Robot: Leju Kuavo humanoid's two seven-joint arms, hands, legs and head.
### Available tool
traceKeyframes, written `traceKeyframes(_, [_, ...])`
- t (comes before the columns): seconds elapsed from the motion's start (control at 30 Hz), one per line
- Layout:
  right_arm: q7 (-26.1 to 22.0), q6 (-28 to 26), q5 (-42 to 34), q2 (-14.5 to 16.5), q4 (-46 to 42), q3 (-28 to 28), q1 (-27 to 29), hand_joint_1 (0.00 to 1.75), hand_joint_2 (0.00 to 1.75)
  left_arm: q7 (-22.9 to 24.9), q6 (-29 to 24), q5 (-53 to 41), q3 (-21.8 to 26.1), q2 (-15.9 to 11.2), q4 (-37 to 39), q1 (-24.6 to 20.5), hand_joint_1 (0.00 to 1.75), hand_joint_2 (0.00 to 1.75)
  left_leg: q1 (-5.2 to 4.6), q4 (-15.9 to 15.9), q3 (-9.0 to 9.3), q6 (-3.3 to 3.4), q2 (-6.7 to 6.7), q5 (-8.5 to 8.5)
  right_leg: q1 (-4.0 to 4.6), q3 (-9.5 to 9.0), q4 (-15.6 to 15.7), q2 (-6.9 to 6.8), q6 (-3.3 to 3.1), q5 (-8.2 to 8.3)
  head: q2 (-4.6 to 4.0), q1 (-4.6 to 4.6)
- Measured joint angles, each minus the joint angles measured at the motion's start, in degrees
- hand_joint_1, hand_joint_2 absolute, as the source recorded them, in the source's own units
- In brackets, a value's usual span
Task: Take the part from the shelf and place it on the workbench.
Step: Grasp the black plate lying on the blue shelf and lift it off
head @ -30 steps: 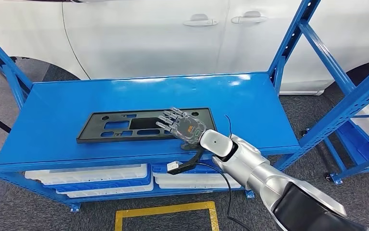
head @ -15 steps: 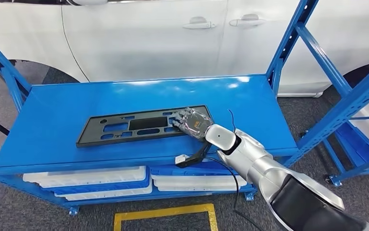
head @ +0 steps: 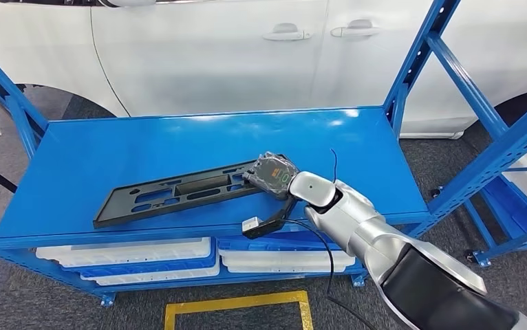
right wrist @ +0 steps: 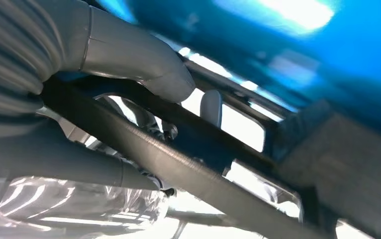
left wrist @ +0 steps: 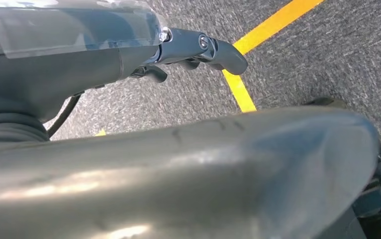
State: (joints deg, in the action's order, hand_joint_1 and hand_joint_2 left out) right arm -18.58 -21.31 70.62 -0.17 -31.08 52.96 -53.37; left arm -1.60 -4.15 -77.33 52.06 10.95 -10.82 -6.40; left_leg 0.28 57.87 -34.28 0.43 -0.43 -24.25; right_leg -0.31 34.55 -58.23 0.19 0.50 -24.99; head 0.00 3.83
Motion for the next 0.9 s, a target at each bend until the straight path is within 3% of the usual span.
traceKeyframes(0.07, [-1.7, 0.7, -2.0, 0.3, -0.1, -0.5, 0.0, 1.75, 1.75, 0.0, 0.0, 0.0, 0.0, 0.0, 0.0, 0.0, 0.0, 0.0, 0.04, 0.0, 0.02, -0.62, 0.01, -0.1, 0.02, -0.07, 0.2, -0.02, -0.68, 0.12, 0.0, 0.0])
traceKeyframes(0.13, [-2.0, 0.9, -2.5, 0.5, -0.1, -0.8, 0.0, 1.75, 1.75, 0.0, 0.0, 0.0, 0.0, 0.0, 0.0, 0.0, 0.0, 0.0, 0.18, 1.9, -0.72, -1.23, 0.05, -1.55, -0.17, -0.31, 0.6, -0.13, -1.47, 0.35, 0.0, 0.0])
traceKeyframes(0.17, [-2.0, 0.9, -2.5, 0.7, -0.2, -0.9, 0.0, 1.75, 1.75, 0.0, 0.0, 0.0, 0.0, 0.0, 0.0, 0.0, 0.0, 0.0, 0.28, 4.4, -1.82, -1.49, 0.07, -3.1, -0.22, -0.4, 0.8, -0.19, -1.77, 0.43, 0.0, 0.0])
traceKeyframes(0.23, [-2.0, 0.9, -2.6, 0.8, -0.2, -1.0, 0.2, 1.75, 1.75, 0.0, 0.0, 0.0, 0.0, 0.0, 0.0, 0.1, 0.0, 0.0, 0.37, 12.4, -5.38, -1.91, 0.09, -6.92, -0.08, -0.38, 0.8, -0.21, -2.06, 0.38, 0.0, 0.0])
traceKeyframes(0.3, [-2.0, 0.9, -2.6, 0.9, -0.2, -1.0, 0.4, 1.75, 1.75, 0.0, 0.0, 0.0, 0.0, 0.0, 0.0, 0.1, 0.0, 0.0, 0.39, 17.0, -7.51, -2.08, 0.09, -8.02, 0.05, -0.42, 0.7, -0.19, -2.13, 0.33, 0.0, 0.0])
traceKeyframes(0.33, [-2.2, 1.0, -2.8, 0.9, -0.2, -1.0, 0.4, 1.75, 1.75, 0.0, 0.0, 0.0, 0.0, 0.0, 0.0, 0.1, 0.0, 0.0, 0.39, 15.6, -6.85, -2.02, 0.09, -6.76, 0.08, -0.5, 0.7, -0.15, -2.11, 0.29, 0.0, 0.0])
traceKeyframes(0.37, [-2.6, 1.3, -3.5, 0.9, -0.2, -1.2, 0.4, 1.75, 1.75, 0.0, 0.0, 0.0, 0.0, 0.0, 0.0, 0.1, 0.0, 0.0, 0.38, 12.3, -5.2, -1.88, 0.1, -4.78, 0.1, -0.62, 0.7, -0.09, -2.05, 0.23, 0.0, 0.0])
traceKeyframes(0.43, [-5.1, 3.6, -8.1, 0.9, -0.8, -2.1, 0.4, 1.75, 1.75, -0.1, 0.0, 0.2, 0.1, -0.1, 0.0, 0.1, 0.0, 0.87, 0.29, 3.9, -1.12, -1.35, 0.1, -1.44, 0.23, -0.72, 0.5, 0.05, -1.75, 0.05, 0.0, 0.0])
traceKeyframes(0.5, [-9.6, 8.6, -17.7, 0.8, -2.5, -4.4, 0.4, 1.75, 1.75, -0.3, -0.2, 0.7, 0.3, -0.1, 0.0, 0.1, 0.0, 1.75, 0.1, 0.3, 0.57, -0.79, 0.08, -0.68, 0.43, -0.53, 0.3, 0.21, -1.28, 0.02, 0.0, 0.0])
traceKeyframes(0.57, [-13.5, 16.9, -31.1, 0.3, -6.2, -7.6, 0.4, 1.75, 1.75, -0.5, -0.9, 1.1, 0.5, -0.1, 0.0, 0.1, 0.0, 1.75, 0.11, 0.1, 0.58, -0.21, 0.11, -0.57, 0.49, -0.38, 0.3, 0.32, -0.68, 0.07, 0.0, 0.0])
traceKeyframes(0.63, [-14.7, 27.6, -46.6, -0.6, -11.7, -11.4, 0.5, 1.75, 1.75, -0.9, -1.7, 1.2, 0.6, -0.1, 0.0, 0.2, 0.0, 1.75, 0.35, -0.3, 0.65, 0.54, 0.16, -0.26, 0.36, 0.2, -1.1, 0.27, -0.06, -1.08, 0.0, -0.01])
traceKeyframes(0.67, [-14.4, 32.8, -54.3, -1.2, -14.6, -13.4, 0.5, 1.75, 1.75, -1.2, -2.0, 1.2, 0.6, -0.1, 0.0, 0.1, 0.0, 1.75, 0.49, -0.5, 0.66, 0.86, 0.16, -0.11, 0.27, 1.2, -3.3, 0.22, 0.23, -2.53, 0.0, -0.01])
traceKeyframes(0.77, [-12.0, 44.6, -74.7, -3.0, -23.4, -19.4, 1.4, 1.75, 1.75, -2.5, -2.4, 1.4, 0.8, -0.1, 0.0, 0.3, 0.0, 1.75, 0.44, -0.4, 0.55, 1.21, -0.04, -0.11, -0.12, 6.35, -14.4, 0.13, 0.84, -7.44, 0.0, 0.0])
traceKeyframes(0.8, [-11.0, 46.8, -79.4, -3.5, -26.2, -21.0, 2.2, 1.75, 1.75, -2.8, -2.5, 1.5, 0.8, -0.1, 0.0, 0.5, 0.0, 1.75, 0.44, -0.4, 0.6, 1.21, -0.11, -0.15, -0.22, 7.33, -16.2, 0.13, 0.96, -7.59, 0.0, 0.0])
traceKeyframes(0.83, [-10.3, 48.2, -82.6, -4.0, -28.8, -22.4, 3.2, 1.75, 1.75, -3.0, -2.6, 1.6, 0.8, -0.1, 0.0, 0.5, 0.0, 1.75, 0.44, -0.4, 0.68, 1.15, -0.17, -0.21, -0.31, 7.18, -15.6, 0.12, 0.99, -6.55, 0.0, -0.01])
traceKeyframes(0.9, [-9.4, 49.4, -85.6, -4.7, -32.9, -24.4, 5.1, 1.75, 1.75, -3.3, -2.8, 1.7, 0.8, -0.1, 0.0, 0.6, 0.0, 1.75, 0.44, -0.3, 0.87, 0.87, -0.2, -0.45, -0.43, 4.02, -8.5, 0.07, 0.78, -2.41, 0.0, -0.01])
